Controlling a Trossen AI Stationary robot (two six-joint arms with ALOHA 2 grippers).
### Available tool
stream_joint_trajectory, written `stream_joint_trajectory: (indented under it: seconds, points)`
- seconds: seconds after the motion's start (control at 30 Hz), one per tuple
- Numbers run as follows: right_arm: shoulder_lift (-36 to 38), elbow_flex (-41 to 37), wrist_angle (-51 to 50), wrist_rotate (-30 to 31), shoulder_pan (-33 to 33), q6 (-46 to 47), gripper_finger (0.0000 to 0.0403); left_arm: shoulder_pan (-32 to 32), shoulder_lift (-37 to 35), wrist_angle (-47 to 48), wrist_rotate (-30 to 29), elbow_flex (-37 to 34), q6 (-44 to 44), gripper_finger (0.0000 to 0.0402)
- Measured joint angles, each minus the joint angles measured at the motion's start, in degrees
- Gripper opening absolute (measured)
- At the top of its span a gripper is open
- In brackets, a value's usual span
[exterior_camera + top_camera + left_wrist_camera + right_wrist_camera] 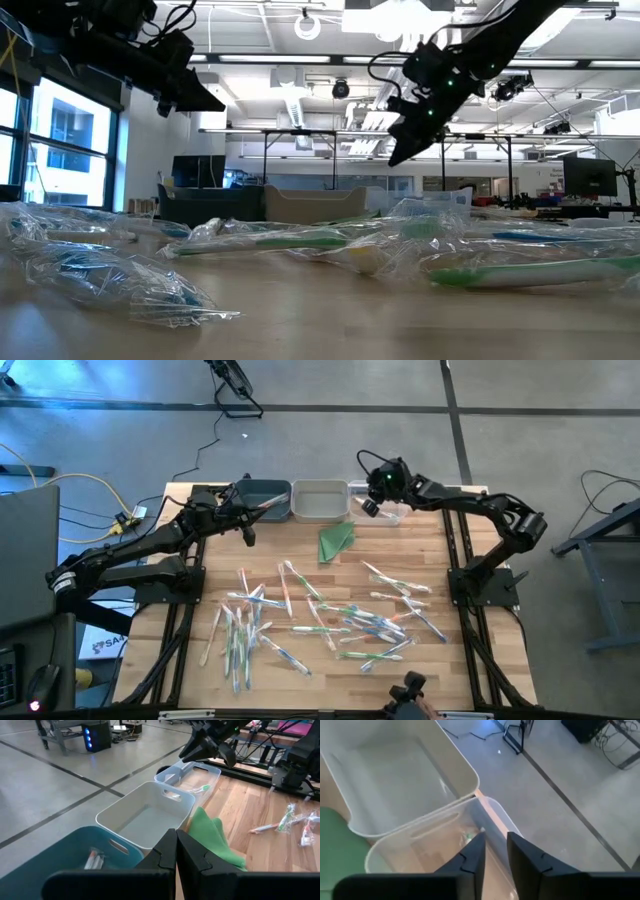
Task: Pick & Place Toothbrushes
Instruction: Put the green toothbrush into the transparent bin
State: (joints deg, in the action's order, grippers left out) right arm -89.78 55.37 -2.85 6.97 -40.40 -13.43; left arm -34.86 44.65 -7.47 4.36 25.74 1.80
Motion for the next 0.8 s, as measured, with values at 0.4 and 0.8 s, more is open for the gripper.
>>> stream_joint_trajectory:
  seconds: [0.4,0.8]
  points:
    - [0.0,0.0,2.2,0.5,3.0,-0.2,0.0039,0.0,0.0,0.0,0.0,0.0,0.0,0.0]
    - [0.0,0.0,4.4,-0.1,3.5,-0.1,0.0039,0.0,0.0,0.1,0.0,0.0,0.0,0.0]
